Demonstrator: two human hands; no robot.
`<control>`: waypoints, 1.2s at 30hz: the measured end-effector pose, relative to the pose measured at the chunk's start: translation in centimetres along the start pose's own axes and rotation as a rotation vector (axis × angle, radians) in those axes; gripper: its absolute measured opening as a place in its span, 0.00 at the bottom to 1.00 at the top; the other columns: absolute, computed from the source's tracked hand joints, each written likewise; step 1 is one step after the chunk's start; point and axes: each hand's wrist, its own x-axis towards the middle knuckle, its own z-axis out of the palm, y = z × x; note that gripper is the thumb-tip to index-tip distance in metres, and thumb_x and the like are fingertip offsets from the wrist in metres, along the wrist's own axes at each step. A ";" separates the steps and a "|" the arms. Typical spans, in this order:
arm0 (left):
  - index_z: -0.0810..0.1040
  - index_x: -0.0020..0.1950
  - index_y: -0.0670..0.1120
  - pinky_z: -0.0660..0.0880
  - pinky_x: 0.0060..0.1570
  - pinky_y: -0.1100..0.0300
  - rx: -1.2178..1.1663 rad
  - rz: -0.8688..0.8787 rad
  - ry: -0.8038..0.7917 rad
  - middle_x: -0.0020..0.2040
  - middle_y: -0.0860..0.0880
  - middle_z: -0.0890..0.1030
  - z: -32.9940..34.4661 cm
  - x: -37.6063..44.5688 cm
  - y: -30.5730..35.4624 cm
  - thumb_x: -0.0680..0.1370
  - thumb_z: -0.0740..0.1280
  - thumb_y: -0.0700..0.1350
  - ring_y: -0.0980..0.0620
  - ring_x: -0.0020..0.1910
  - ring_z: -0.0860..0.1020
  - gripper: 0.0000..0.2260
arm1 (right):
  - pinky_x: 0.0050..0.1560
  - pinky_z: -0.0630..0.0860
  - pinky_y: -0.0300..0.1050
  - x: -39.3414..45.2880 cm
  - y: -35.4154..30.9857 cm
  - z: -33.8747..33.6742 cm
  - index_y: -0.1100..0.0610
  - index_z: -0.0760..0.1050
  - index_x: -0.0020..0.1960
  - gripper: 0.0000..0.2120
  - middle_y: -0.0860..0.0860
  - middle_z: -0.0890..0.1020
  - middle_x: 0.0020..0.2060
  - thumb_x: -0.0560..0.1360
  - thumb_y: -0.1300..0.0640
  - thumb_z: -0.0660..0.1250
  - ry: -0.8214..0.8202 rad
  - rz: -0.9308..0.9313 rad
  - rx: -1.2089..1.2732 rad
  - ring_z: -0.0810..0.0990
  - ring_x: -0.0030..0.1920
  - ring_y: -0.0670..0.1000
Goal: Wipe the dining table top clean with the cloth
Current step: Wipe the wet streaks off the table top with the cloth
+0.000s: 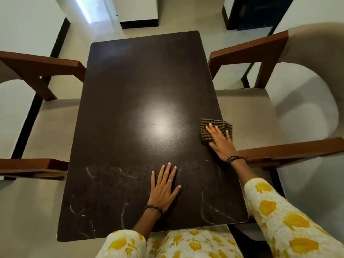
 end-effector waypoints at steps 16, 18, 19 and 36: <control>0.49 0.75 0.54 0.39 0.69 0.47 -0.056 -0.018 -0.014 0.76 0.56 0.43 0.0 0.1 0.2 0.79 0.44 0.62 0.54 0.74 0.43 0.27 | 0.71 0.32 0.49 -3.8 -0.6 3.8 0.50 0.45 0.76 0.29 0.48 0.46 0.77 0.80 0.56 0.55 0.068 -0.007 0.015 0.43 0.76 0.48; 0.48 0.75 0.54 0.39 0.69 0.47 -0.059 -0.020 -0.024 0.75 0.55 0.46 -0.1 0.1 0.2 0.78 0.44 0.62 0.54 0.74 0.43 0.27 | 0.72 0.34 0.51 -1.8 -0.1 2.3 0.51 0.46 0.76 0.28 0.49 0.47 0.77 0.80 0.56 0.55 0.044 0.024 0.044 0.43 0.77 0.49; 0.49 0.75 0.54 0.39 0.69 0.47 -0.062 -0.022 -0.027 0.75 0.54 0.47 -0.1 0.1 0.2 0.78 0.44 0.62 0.54 0.74 0.43 0.27 | 0.73 0.34 0.52 -1.0 0.0 1.7 0.51 0.47 0.76 0.28 0.49 0.47 0.77 0.80 0.57 0.55 0.033 0.035 0.064 0.43 0.77 0.49; 0.52 0.75 0.52 0.39 0.69 0.48 -0.064 -0.004 -0.045 0.75 0.54 0.48 -0.4 0.2 0.0 0.78 0.43 0.63 0.53 0.74 0.43 0.27 | 0.71 0.31 0.43 -8.4 1.0 4.0 0.47 0.47 0.75 0.27 0.40 0.41 0.72 0.81 0.58 0.54 -0.053 -0.042 0.147 0.39 0.73 0.41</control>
